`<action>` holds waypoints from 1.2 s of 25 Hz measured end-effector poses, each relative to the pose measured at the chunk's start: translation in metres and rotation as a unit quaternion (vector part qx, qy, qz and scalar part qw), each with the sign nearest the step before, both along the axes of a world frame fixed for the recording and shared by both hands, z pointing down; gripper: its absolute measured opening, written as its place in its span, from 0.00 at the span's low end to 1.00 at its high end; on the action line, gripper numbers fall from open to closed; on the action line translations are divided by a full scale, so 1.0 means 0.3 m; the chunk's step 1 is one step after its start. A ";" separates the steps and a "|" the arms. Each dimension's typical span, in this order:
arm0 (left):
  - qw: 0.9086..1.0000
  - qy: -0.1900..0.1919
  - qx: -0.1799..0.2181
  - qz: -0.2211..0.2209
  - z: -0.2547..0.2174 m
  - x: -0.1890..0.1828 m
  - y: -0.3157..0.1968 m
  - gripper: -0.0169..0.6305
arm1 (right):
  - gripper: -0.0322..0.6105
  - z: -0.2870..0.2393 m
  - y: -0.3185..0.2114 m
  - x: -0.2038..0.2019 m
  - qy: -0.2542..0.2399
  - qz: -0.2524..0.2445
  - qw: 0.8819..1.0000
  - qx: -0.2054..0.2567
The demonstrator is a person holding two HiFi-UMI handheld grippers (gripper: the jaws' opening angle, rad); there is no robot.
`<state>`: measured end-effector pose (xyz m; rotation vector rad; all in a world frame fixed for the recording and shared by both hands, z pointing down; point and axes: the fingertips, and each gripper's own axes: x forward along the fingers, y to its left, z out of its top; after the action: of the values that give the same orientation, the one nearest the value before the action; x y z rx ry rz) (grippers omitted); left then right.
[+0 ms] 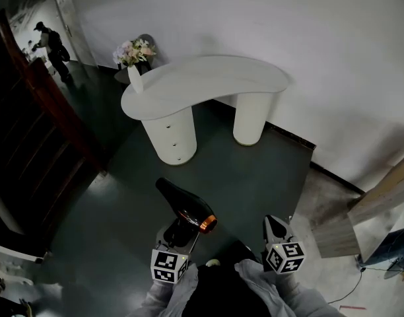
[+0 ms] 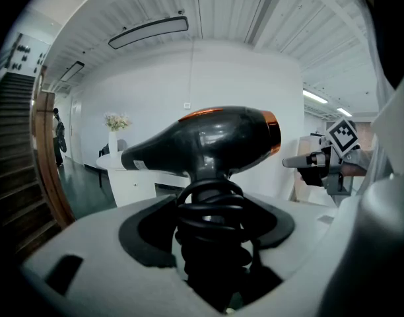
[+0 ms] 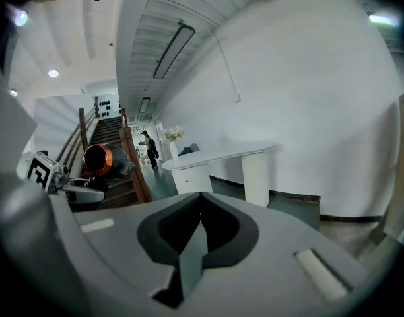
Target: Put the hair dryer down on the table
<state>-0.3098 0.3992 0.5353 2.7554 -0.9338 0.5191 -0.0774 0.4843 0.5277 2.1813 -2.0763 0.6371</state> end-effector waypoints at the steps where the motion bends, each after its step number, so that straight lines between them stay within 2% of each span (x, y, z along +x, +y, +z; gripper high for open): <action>1: 1.000 0.000 0.001 -0.001 -0.001 0.008 -0.009 0.48 | 0.06 0.002 -0.006 0.009 -0.001 0.000 1.000 0.001; 6: 1.000 -0.009 0.003 -0.005 0.006 0.078 -0.074 0.48 | 0.06 0.024 -0.082 0.070 -0.011 -0.010 1.000 -0.001; 10: 1.000 -0.018 0.008 -0.017 0.007 0.159 -0.180 0.48 | 0.06 0.027 -0.220 0.142 -0.016 -0.029 0.999 0.001; 22: 0.998 -0.003 0.001 -0.064 -0.016 0.523 -0.628 0.48 | 0.06 -0.013 -0.721 0.492 -0.010 -0.084 0.996 0.002; 30: 0.996 -0.002 0.006 -0.089 -0.006 0.695 -0.800 0.48 | 0.06 0.020 -0.890 0.666 -0.018 -0.103 0.995 -0.005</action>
<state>-0.1012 0.1592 0.5336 2.6486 -1.1717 0.4908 0.1223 0.2172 0.5337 1.9301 -2.2706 0.6680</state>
